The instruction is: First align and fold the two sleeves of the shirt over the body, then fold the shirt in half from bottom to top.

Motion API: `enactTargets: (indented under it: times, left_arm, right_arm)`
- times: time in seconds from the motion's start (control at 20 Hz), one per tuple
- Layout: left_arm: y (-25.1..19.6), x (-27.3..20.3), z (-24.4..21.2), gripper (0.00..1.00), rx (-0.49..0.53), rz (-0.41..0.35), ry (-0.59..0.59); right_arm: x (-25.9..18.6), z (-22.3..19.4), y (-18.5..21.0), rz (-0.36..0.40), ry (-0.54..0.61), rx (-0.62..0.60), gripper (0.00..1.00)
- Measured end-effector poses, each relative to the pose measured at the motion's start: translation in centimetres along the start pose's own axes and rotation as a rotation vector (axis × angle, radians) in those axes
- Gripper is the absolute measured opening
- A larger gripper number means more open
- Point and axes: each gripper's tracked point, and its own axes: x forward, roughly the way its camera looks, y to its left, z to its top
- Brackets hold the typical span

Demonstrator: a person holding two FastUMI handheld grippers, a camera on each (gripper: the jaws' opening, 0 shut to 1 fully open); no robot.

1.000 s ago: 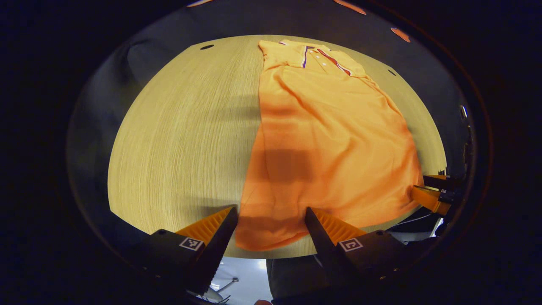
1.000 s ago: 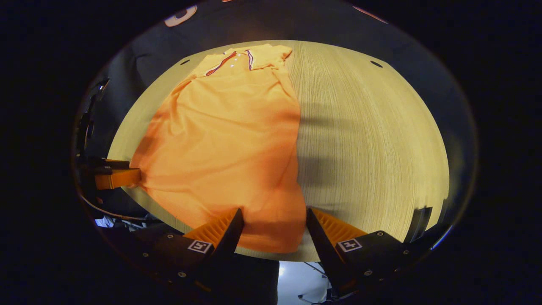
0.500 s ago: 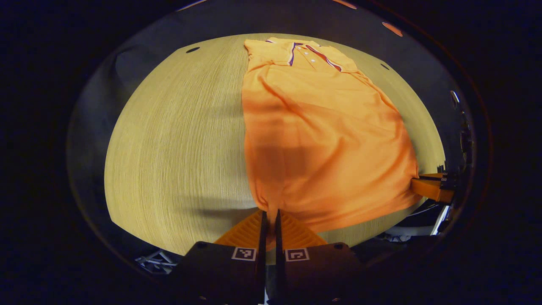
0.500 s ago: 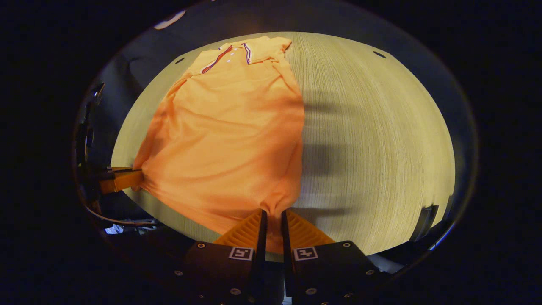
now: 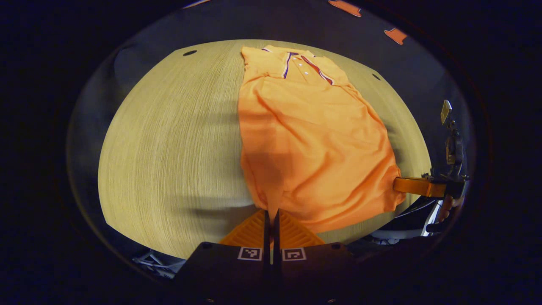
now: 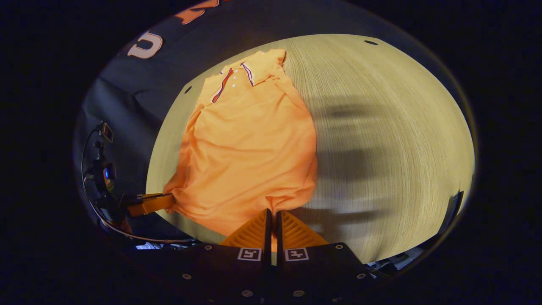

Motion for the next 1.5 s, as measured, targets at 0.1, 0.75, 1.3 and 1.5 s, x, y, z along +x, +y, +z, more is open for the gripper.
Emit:
enactTargets:
  times: [0.1, 0.75, 1.3, 1.5]
  left_arm:
    - [-0.5, -0.8, 1.6, 0.02, 0.007, -0.011, -0.038]
    - [-0.4, -3.7, 15.4, 0.02, 0.035, -0.034, -0.243]
    - [1.8, -2.1, 27.5, 0.02, 0.08, -0.016, -0.318]
    - [2.9, 0.6, 31.1, 0.02, 0.083, -0.031, -0.305]
  right_arm:
    - [-0.7, 1.7, 0.2, 0.024, -0.047, 0.011, 0.06]
    - [-4.0, 14.7, 3.8, 0.046, -0.238, -0.039, 0.05]
    - [-2.8, 26.0, 5.6, -0.035, -0.309, -0.135, 0.06]
    - [0.6, 29.2, 5.3, -0.038, -0.279, -0.116, 0.06]
